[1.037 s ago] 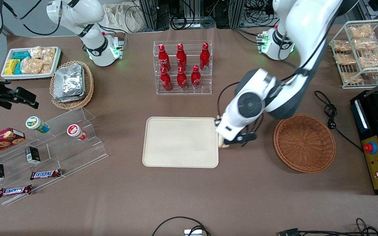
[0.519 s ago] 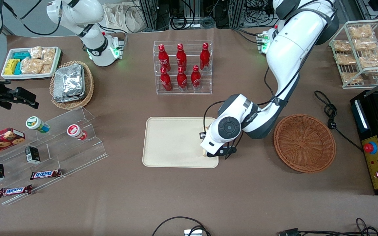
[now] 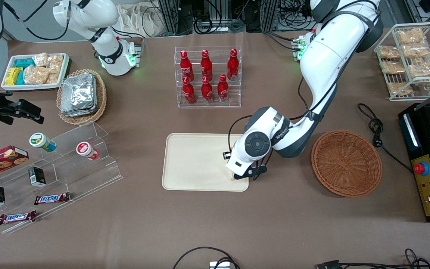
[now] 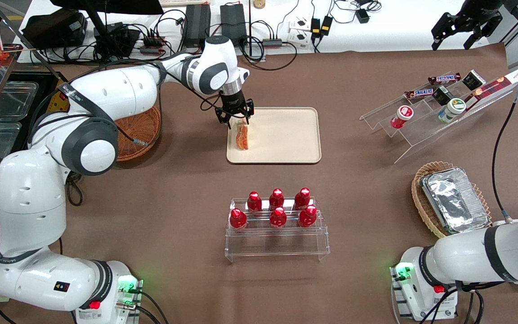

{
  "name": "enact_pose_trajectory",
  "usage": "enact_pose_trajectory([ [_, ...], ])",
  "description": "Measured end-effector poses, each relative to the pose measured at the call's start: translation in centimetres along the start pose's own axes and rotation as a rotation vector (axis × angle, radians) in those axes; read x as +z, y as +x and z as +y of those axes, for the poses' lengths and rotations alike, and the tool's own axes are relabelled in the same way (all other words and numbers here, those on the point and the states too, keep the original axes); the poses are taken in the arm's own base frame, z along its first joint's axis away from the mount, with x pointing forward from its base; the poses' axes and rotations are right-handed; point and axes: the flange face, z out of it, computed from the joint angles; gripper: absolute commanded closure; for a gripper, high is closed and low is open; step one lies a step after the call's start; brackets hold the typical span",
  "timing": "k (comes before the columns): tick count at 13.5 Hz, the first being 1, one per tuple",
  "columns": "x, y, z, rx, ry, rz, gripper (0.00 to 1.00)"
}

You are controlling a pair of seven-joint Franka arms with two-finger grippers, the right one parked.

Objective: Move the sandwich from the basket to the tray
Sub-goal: 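Lower the sandwich onto the tray and open the left gripper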

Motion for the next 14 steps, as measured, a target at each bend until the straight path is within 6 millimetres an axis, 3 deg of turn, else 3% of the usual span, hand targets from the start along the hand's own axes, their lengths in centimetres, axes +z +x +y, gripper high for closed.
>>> enact_pose_trajectory([
  [4, -3.2, -0.4, -0.1, -0.001, 0.02, 0.005, 0.0],
  [9, -11.4, -4.1, -2.6, -0.01, 0.138, 0.016, 0.0],
  [11, -12.8, -5.5, -4.6, -0.021, 0.164, 0.039, 0.0],
  [14, -13.2, -8.9, -7.2, -0.015, 0.188, 0.099, 0.0],
])
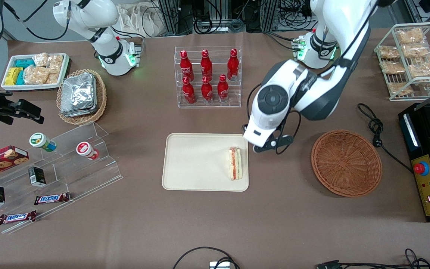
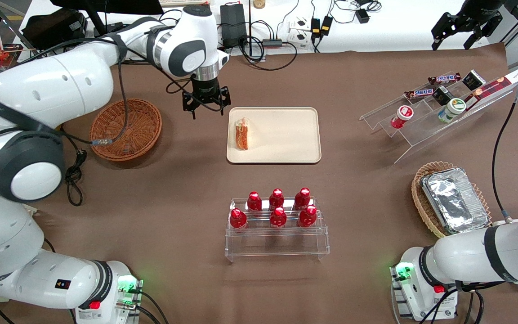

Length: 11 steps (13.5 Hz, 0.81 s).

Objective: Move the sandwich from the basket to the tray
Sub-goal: 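Lower the sandwich onto the tray and open the left gripper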

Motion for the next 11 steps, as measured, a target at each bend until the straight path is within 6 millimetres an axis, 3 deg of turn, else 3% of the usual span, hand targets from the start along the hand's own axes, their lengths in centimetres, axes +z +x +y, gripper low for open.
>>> enact_pose_trajectory([
  [2, -0.6, -1.8, -2.8, 0.008, 0.028, 0.034, 0.0],
  [4, -1.7, -1.9, -6.2, 0.019, 0.038, 0.054, 0.0],
  [7, -3.5, 1.6, -12.1, 0.02, -0.006, 0.046, 0.0],
  [11, -5.6, 6.0, -22.2, 0.077, -0.03, -0.005, 0.0],
])
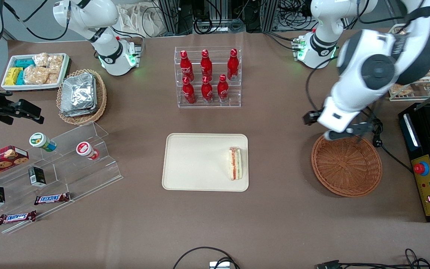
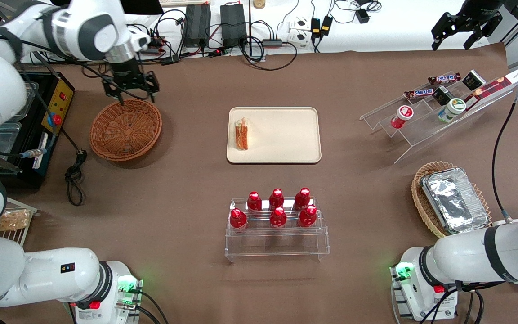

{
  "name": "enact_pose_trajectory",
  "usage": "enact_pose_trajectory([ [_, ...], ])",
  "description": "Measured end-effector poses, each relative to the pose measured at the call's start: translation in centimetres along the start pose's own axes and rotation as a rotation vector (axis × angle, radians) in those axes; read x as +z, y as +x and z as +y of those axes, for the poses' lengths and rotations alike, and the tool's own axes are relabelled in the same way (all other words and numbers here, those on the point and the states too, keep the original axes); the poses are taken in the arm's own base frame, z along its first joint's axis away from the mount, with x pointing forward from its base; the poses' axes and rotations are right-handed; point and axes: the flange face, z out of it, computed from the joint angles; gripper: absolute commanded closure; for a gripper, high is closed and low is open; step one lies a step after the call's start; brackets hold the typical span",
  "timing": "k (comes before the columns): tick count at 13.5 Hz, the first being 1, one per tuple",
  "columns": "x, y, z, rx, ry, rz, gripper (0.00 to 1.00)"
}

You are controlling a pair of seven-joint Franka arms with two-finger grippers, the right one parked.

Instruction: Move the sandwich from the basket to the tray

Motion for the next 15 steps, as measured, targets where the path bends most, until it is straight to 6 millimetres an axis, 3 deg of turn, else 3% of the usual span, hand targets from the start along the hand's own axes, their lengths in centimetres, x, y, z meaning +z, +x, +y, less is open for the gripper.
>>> enact_pose_trajectory([
  [2, -1.0, 0.7, -3.2, 0.012, -0.005, -0.001, 0.0],
  [7, -2.6, 1.1, -7.1, -0.036, -0.024, 0.008, 0.0],
  [15, -4.3, 1.5, -7.5, 0.001, -0.027, -0.02, 0.0],
])
